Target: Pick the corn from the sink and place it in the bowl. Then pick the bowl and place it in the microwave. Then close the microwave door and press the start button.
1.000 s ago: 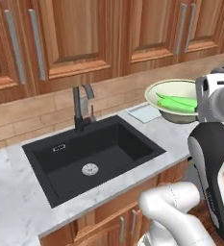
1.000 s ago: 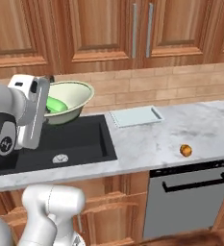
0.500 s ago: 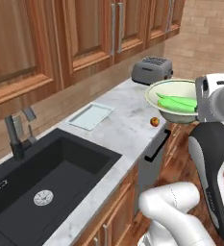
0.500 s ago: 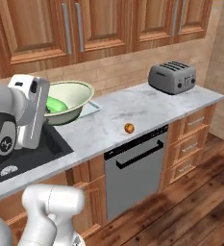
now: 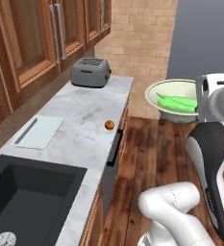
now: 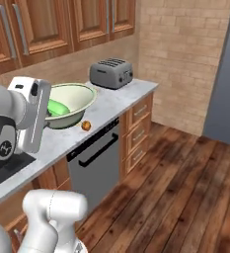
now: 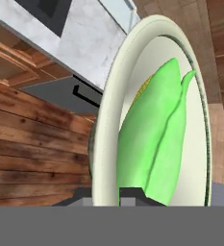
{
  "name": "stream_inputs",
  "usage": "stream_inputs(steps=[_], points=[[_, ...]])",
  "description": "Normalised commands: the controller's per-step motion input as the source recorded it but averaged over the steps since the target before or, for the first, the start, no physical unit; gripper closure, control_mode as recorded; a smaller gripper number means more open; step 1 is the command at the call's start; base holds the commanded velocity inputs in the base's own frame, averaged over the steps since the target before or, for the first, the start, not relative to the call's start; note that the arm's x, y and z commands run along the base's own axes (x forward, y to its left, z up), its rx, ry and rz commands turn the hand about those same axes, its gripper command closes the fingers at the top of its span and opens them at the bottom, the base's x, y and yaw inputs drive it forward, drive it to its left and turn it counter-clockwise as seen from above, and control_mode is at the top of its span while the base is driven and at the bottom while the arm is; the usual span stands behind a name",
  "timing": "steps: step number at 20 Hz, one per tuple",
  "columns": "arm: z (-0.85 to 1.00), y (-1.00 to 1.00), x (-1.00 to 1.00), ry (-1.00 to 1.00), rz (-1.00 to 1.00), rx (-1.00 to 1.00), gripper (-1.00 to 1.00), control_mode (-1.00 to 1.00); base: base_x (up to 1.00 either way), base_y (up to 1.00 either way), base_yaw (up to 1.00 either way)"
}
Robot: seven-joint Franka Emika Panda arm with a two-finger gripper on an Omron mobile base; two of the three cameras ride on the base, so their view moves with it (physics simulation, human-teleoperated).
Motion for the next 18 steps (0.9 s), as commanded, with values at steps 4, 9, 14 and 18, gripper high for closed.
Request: stream_inputs(steps=[4, 9, 14, 18], points=[[0.0, 0.0, 0.0, 0.0, 0.0, 0.0, 1.0, 1.0, 0.23, 0.0, -0.48], [0.0, 0.0, 0.0, 0.0, 0.0, 0.0, 1.0, 1.0, 0.28, 0.0, -0.46], [0.0, 0.0, 0.0, 0.0, 0.0, 0.0, 1.0, 1.0, 0.33, 0.0, -0.48], [0.0, 0.0, 0.0, 0.0, 0.0, 0.0, 1.0, 1.0, 0.34, 0.0, -0.52]])
